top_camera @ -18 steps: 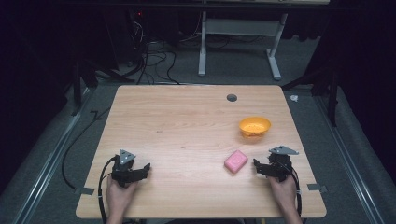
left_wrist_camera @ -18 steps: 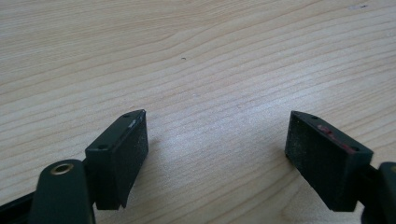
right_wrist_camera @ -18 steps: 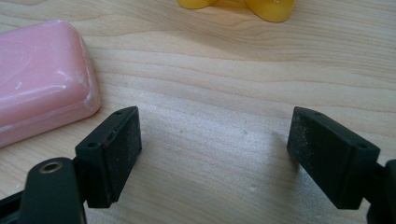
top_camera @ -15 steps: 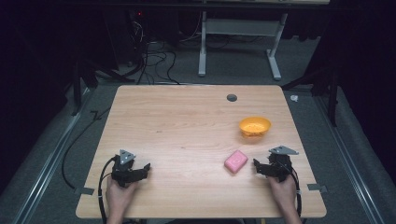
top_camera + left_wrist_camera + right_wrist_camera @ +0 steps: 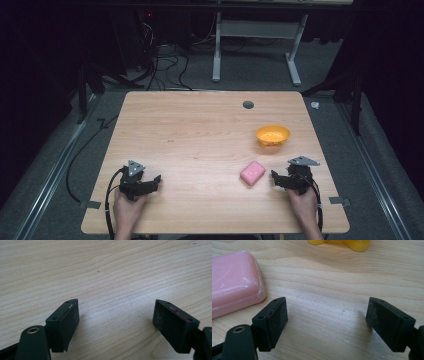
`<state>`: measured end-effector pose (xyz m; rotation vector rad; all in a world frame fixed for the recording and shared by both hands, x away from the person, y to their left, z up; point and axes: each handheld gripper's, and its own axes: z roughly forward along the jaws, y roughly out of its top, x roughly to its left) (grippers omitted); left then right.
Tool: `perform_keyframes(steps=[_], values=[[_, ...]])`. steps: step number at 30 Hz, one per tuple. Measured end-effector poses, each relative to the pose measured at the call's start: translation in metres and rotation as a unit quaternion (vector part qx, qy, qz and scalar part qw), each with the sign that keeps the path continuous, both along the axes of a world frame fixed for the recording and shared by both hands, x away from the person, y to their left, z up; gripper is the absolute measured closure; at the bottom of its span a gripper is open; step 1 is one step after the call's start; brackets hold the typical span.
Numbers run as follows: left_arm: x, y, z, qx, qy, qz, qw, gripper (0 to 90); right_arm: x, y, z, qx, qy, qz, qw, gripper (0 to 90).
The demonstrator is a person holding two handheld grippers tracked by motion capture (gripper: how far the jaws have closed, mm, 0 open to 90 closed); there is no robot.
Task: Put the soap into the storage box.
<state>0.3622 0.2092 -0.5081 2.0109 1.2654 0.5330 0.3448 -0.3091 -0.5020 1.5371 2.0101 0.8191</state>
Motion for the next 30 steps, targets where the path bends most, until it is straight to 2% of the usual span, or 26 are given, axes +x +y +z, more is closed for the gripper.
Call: perform_keyframes(steps=[13,21,24,30], values=[[0.000,0.000,0.000,0.000,0.000,0.000,1.0000,21.6,0.001,0.000,0.000,0.000,0.001,0.005,1.0000,16.3],[0.000,0.000,0.000,0.000,0.000,0.000,1.0000,21.6,0.002,0.000,0.001,0.009,0.005,0.002,0.9999,16.6],[0.000,0.000,0.000,0.000,0.000,0.000,1.0000,21.6,0.002,0.001,0.005,0.010,-0.001,0.008,0.9999,16.5],[0.000,0.000,0.000,0.000,0.000,0.000,1.0000,21.6,-0.002,0.004,0.017,0.026,-0.017,0.023,0.9993,14.9]])
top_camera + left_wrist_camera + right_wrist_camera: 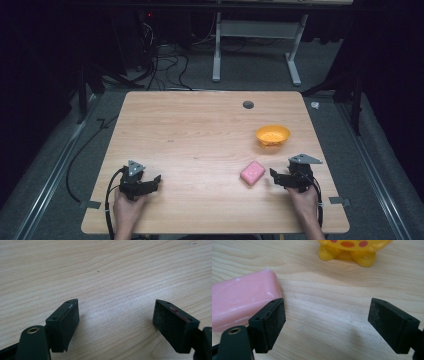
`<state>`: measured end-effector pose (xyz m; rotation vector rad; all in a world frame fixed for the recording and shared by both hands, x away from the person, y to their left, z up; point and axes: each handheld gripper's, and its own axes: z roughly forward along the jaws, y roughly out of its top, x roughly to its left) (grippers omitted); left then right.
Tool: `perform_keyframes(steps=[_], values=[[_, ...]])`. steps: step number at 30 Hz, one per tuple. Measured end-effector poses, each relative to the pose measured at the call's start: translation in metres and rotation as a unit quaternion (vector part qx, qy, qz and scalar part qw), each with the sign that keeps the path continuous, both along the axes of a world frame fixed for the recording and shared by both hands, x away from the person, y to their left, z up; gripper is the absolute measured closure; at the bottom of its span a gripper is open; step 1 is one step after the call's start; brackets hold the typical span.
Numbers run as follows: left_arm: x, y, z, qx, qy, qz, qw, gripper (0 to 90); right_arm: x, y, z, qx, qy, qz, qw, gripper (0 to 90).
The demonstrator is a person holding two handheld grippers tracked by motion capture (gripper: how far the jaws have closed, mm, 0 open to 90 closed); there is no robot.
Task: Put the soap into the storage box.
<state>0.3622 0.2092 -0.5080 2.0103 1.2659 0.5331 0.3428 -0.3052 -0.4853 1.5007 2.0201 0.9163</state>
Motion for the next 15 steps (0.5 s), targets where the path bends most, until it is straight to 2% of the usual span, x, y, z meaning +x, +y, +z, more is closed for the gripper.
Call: perform_keyframes(steps=[5,15], values=[[0.000,0.000,0.000,0.000,0.000,0.000,1.0000,21.6,-0.001,0.007,0.007,0.006,-0.009,0.018,0.9998,14.0],[0.000,0.000,0.000,0.000,0.000,0.000,1.0000,21.6,-0.002,0.024,0.013,0.010,-0.012,0.052,0.9985,12.5]])
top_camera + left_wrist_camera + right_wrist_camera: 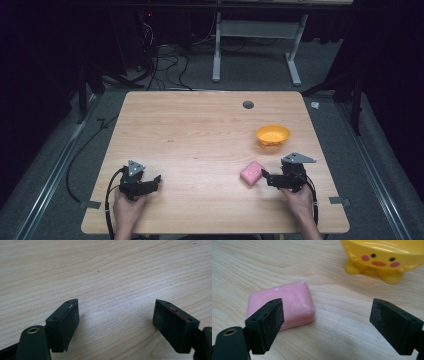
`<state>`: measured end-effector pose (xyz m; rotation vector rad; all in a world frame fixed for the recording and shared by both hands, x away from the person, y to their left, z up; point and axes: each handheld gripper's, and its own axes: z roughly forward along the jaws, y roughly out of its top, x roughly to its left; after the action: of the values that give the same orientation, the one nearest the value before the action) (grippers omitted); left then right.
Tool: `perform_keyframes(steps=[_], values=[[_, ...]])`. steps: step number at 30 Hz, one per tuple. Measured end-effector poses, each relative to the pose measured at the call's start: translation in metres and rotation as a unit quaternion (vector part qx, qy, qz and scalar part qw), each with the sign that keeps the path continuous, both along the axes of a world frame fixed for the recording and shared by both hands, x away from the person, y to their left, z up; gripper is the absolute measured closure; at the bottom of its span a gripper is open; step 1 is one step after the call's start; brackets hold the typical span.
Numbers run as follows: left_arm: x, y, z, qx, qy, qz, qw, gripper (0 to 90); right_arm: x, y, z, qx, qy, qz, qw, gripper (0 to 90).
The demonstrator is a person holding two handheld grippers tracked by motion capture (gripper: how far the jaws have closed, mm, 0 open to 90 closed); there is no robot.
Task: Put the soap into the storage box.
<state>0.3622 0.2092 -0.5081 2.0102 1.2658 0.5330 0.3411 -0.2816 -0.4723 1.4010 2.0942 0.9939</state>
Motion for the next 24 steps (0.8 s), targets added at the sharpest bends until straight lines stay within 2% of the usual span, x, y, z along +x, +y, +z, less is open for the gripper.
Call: perform_keyframes(steps=[13,24], values=[[0.000,0.000,0.000,0.000,0.000,0.000,1.0000,21.6,0.004,0.032,0.002,-0.014,0.007,0.058,0.9982,12.3],[0.000,0.000,0.000,0.000,0.000,0.000,1.0000,21.6,0.010,0.043,-0.005,-0.024,0.018,0.073,0.9969,12.4]])
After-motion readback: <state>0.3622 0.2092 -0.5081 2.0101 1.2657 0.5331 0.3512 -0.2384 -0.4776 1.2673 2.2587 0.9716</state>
